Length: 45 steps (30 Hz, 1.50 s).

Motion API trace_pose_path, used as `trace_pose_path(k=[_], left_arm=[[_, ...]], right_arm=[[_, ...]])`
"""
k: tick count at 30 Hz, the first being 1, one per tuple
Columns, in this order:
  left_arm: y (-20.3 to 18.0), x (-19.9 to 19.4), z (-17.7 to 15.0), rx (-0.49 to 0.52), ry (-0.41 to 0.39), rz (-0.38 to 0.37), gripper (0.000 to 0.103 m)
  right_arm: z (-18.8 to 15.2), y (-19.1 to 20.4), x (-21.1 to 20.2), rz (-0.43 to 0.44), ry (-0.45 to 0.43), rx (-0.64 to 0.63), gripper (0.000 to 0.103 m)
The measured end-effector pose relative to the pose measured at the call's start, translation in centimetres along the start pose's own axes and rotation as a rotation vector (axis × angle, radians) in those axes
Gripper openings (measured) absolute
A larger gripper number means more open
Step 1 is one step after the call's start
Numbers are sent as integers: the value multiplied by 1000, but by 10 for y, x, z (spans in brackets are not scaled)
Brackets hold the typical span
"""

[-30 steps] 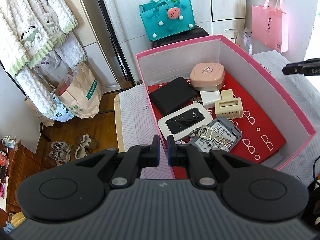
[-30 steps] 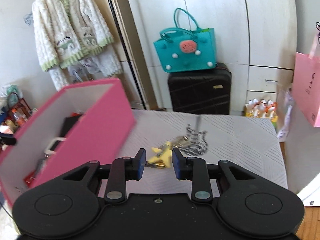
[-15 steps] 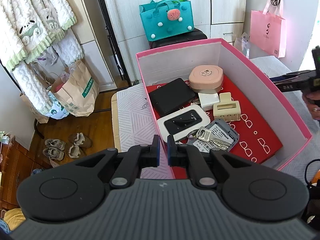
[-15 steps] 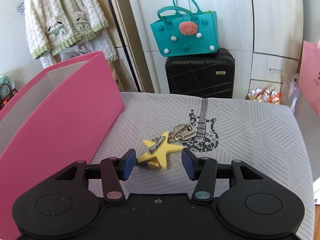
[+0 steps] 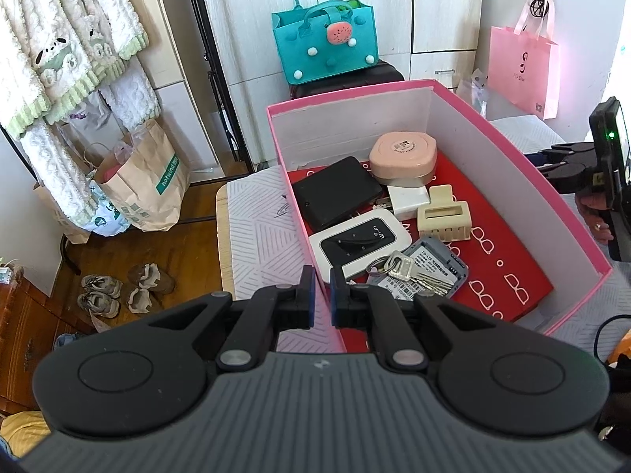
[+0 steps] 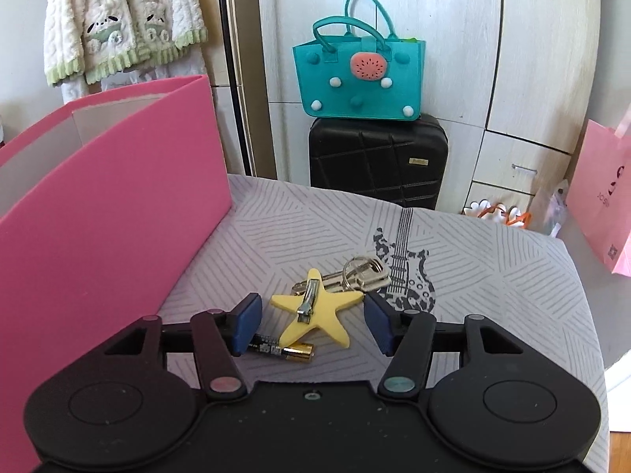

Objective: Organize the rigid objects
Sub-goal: 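Close the right gripper on the yellow star keychain, then lift the yellow star keychain and carry it over the pink box, then lower the star keychain into the box and open the right gripper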

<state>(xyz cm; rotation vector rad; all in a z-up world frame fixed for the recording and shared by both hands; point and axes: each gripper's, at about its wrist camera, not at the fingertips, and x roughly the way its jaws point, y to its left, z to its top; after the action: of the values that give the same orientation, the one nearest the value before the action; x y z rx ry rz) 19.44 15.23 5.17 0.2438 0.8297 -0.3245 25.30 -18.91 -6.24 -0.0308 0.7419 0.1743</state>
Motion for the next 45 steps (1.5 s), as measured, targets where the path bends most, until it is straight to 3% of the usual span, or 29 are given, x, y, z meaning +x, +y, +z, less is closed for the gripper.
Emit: trace_pose_path(k=[4,5,6,15,20,24,30,34,40,45], left_arm=[[0,0,0,-1,-1,-1,7],[0,0,0,-1,0,-1,7],[0,0,0,-3,1,-3,7],[0,-1,-1,-8,-2,-14,7],[0,-1,-1,-11,-3,-16,7],[0,-1,-1,-11,-2,-14,7],[-1,0,-1,-7,-1,-9,7],[-1,-1,-2,-20,-4,-14,7],[-1,-2,-3,-20,-5,-12,7],[2,-2,-4,-36,-11,-21,7]], right_arm=[[0,-1,-1,1,-5,-2,61],[-1,-1,-1,-1,-8,-6,51],[0,-2,-3,10,-9,-12,48],[-6,-6,-17,29,-13,27,48],[3,6,-55,67,-80,-2,48],[17,26,-96,163,-138,-61,48],[48,73,-128,392,-72,-288,48],[56,103,-118,507,44,-382,48],[52,132,-86,511,181,-490,48],[43,146,-80,492,205,-531,48]])
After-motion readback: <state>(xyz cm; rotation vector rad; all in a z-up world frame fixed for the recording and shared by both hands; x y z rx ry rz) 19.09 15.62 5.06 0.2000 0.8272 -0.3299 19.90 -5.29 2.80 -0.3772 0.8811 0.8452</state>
